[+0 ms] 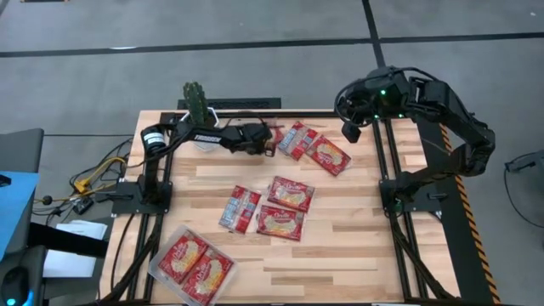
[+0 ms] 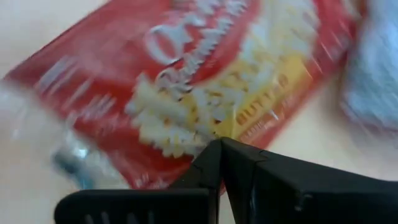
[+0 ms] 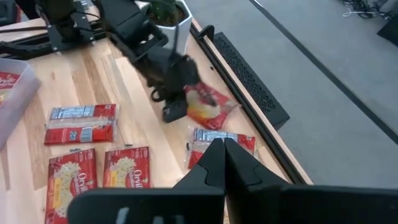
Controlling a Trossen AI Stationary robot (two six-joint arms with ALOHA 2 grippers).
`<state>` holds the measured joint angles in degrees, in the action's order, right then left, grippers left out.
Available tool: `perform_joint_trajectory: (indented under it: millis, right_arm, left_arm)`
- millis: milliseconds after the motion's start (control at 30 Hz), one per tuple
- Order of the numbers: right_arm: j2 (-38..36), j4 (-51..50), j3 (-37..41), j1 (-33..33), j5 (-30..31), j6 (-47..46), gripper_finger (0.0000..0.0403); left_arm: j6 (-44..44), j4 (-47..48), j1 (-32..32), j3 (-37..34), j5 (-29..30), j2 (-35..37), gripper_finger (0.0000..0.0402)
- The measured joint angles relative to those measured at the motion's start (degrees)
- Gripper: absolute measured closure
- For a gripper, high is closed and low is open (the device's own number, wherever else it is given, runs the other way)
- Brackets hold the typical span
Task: Sort popcorn bags into baskets
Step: Put the red popcorn bag into the transparent bin
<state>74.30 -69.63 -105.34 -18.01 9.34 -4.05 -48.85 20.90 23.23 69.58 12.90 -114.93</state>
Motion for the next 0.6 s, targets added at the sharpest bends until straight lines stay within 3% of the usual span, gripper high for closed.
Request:
perform_joint_trajectory:
  millis: [200,367,467,600]
  right_arm:
    - [0.00,-0.56,0.00,0.02,-0.10,0.00,0.0392]
    - [-0.12,-2.02,1.09,0.74,-0.16,-0.02,0.0392]
    - [-1.06,-1.50,5.92,1.49,-0.24,-2.07,0.0392]
    - [-4.13,2.97,18.05,3.12,-0.33,-7.19,0.0392]
  left_arm:
    - [-4.96,4.10,-6.45,0.00,-8.95,0.11,0.0401]
    - [-8.29,5.47,-12.99,-0.36,-10.17,2.67,0.0401]
    - [-8.67,6.89,-14.98,-0.70,-10.43,6.44,0.0402]
    - [-9.12,7.22,-16.47,-0.44,-6.58,14.36,0.0398]
